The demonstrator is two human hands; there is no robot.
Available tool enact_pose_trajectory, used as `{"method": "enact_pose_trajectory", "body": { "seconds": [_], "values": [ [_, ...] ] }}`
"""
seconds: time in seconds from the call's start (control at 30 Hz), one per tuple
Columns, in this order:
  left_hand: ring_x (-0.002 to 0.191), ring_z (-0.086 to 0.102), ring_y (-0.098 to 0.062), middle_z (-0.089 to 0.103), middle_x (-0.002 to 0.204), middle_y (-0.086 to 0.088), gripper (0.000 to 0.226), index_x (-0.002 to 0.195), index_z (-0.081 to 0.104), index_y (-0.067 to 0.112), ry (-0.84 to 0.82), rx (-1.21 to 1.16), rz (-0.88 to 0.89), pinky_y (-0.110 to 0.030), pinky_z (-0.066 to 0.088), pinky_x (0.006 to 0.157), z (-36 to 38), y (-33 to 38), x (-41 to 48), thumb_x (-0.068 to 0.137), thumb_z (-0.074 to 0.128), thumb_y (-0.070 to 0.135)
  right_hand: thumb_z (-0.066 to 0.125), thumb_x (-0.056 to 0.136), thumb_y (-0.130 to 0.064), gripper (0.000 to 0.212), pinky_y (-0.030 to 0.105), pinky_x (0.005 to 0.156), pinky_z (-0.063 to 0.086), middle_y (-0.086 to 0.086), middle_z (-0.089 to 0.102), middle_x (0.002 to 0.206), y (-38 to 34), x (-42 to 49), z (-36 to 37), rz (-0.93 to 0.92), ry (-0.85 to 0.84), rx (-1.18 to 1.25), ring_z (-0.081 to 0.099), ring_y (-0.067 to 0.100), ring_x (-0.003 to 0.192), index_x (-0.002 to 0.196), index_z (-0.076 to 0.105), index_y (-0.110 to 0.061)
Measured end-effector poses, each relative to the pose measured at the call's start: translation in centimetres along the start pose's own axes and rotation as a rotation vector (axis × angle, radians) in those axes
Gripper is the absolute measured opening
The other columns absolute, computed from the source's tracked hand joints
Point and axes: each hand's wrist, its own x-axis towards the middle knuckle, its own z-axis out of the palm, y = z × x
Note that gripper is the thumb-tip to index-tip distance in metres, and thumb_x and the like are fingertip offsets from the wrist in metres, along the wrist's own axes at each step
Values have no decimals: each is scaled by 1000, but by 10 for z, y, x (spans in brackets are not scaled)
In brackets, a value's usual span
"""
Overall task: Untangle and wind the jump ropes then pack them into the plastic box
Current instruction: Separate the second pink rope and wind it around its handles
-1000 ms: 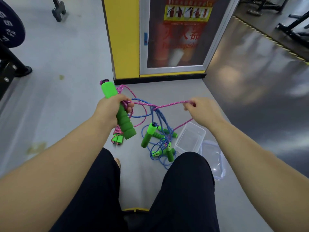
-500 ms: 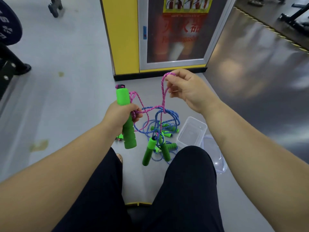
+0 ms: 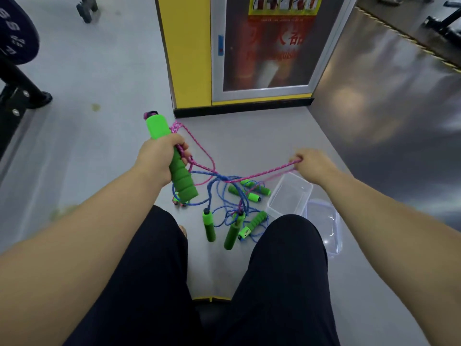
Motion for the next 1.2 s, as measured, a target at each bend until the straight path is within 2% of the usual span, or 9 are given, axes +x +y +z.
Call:
{"method": "enact_pose_trajectory", "body": {
  "seconds": [0.17, 0.3, 0.43, 0.67, 0.8, 0.93, 1.0, 1.13, 1.2],
  "values": [
    [32, 49, -9, 52, 44, -1, 17, 67, 48, 7, 114, 88, 38, -15, 41, 38, -22, -3, 12, 82, 52, -1, 28, 100, -43, 47, 24, 45, 41, 12, 54, 69, 6, -17, 16, 519, -66, 885, 43, 19, 50, 119, 52, -8],
    [32, 49, -9, 55, 50, -5, 18, 67, 49, 7, 86, 200, 44, -14, 41, 38, -18, -14, 10, 83, 53, -3, 37, 100, -14, 31, 21, 63, 52, 15, 64, 105, -44, -23, 7, 146, -81, 1255, 59, 14, 73, 122, 50, 3],
    [48, 53, -15, 57, 66, -8, 16, 73, 50, 10, 26, 331, 107, -22, 45, 47, -9, -25, 8, 83, 57, -1, 25, 88, 17, 45, 30, 77, 56, 5, 61, 101, -94, -39, -23, -164, -199, 1396, 64, 17, 76, 109, 56, -8],
    [43, 52, -8, 68, 88, -12, 18, 102, 59, -7, -266, 188, -1, -18, 43, 43, 11, -24, -12, 86, 55, 0, 21, 85, 18, 51, 33, 65, 59, 3, 61, 109, -114, -43, -45, -172, -257, 1558, 69, 21, 83, 104, 57, -13],
    [47, 52, -13, 69, 92, -17, 8, 86, 64, 4, -514, 299, -34, -21, 44, 45, 27, -17, -21, 81, 60, 0, 36, 95, 5, 30, 26, 54, 55, 0, 63, 105, -118, -42, -35, -152, -287, 1627, 67, 15, 70, 103, 58, -15],
    [42, 48, -16, 60, 59, -14, 1, 75, 64, -2, -346, 605, 117, -25, 41, 51, 14, -17, -10, 74, 64, -3, 47, 95, -11, 17, 14, 35, 21, 2, 62, 79, -95, -25, -27, -24, -73, 1323, 32, 6, 37, 109, 56, -16],
    [40, 49, -14, 60, 52, -6, 12, 67, 59, 2, -171, 564, 115, -25, 42, 52, -2, -19, 3, 76, 58, -5, 48, 93, -13, 31, 17, 38, 25, 4, 59, 70, -76, -17, -23, 14, -80, 787, 32, 11, 43, 124, 50, -13],
    [40, 51, -15, 58, 63, -12, 17, 63, 56, 5, -70, 438, 68, -24, 43, 51, -16, -28, 9, 78, 54, -3, 45, 96, -36, 40, 26, 52, 39, 13, 67, 91, -66, -20, -7, -103, -492, -400, 50, 21, 58, 111, 63, -3],
    [36, 50, -12, 57, 52, -7, 17, 64, 55, 4, -69, 461, 43, -20, 44, 43, -12, -34, 4, 79, 54, -3, 46, 97, -30, 34, 28, 57, 42, 13, 65, 85, -72, -23, -1, -133, -514, -212, 52, 22, 63, 101, 64, -3]
  ]
}}
